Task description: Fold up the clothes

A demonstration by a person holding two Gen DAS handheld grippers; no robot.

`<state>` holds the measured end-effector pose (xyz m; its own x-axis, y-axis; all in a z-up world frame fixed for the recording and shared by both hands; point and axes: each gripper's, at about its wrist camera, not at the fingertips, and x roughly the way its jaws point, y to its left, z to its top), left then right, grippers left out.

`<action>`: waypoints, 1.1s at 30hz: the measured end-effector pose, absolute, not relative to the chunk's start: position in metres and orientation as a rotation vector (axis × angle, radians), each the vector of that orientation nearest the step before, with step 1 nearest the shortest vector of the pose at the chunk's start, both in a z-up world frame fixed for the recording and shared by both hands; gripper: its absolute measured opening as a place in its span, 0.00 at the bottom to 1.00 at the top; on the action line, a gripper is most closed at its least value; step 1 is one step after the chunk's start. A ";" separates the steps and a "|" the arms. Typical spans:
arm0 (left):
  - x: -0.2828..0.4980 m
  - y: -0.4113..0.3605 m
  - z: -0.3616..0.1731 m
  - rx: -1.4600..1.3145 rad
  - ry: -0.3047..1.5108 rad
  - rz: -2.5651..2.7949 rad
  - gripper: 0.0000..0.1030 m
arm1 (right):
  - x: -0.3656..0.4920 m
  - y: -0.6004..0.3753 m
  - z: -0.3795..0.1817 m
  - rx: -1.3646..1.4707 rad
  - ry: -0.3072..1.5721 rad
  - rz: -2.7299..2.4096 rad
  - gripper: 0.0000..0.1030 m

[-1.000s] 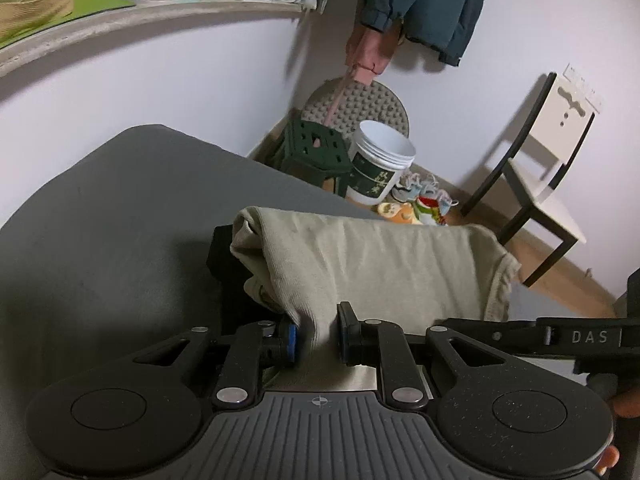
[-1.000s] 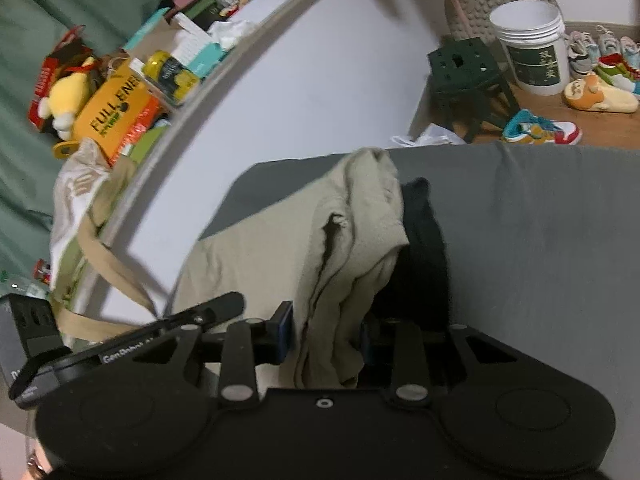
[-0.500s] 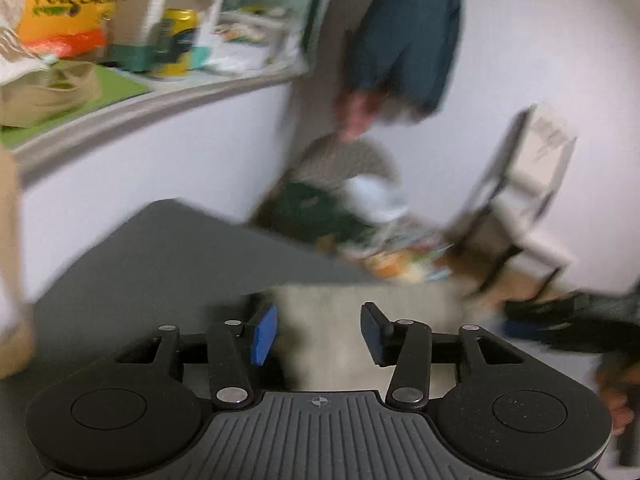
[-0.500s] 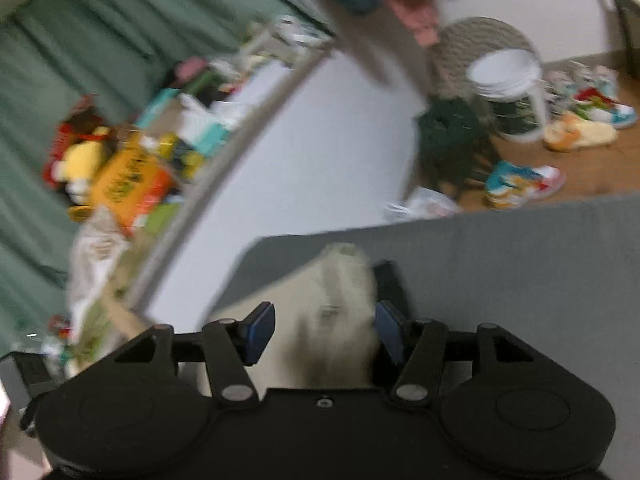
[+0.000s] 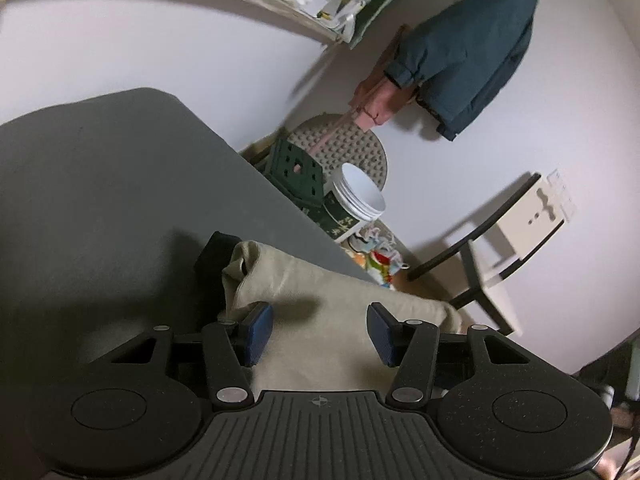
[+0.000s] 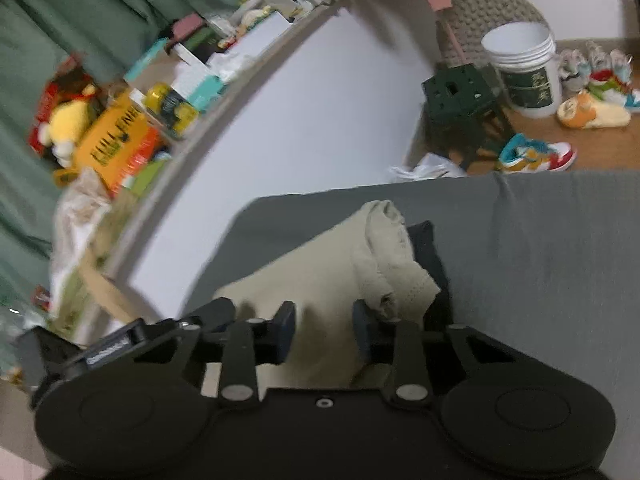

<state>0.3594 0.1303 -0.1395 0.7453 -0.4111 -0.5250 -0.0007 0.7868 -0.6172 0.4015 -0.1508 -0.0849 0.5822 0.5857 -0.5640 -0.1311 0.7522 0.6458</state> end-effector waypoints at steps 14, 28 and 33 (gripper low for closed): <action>0.178 0.079 -0.072 -0.611 0.418 -0.345 0.92 | 0.213 -0.154 -0.019 0.268 0.543 0.424 1.00; 0.001 0.022 -0.051 -0.206 0.383 -0.051 1.00 | 0.021 -0.139 -0.018 0.039 0.325 0.176 1.00; -0.026 0.004 -0.053 -0.132 0.479 0.036 1.00 | -0.023 -0.144 -0.038 0.026 0.379 0.146 1.00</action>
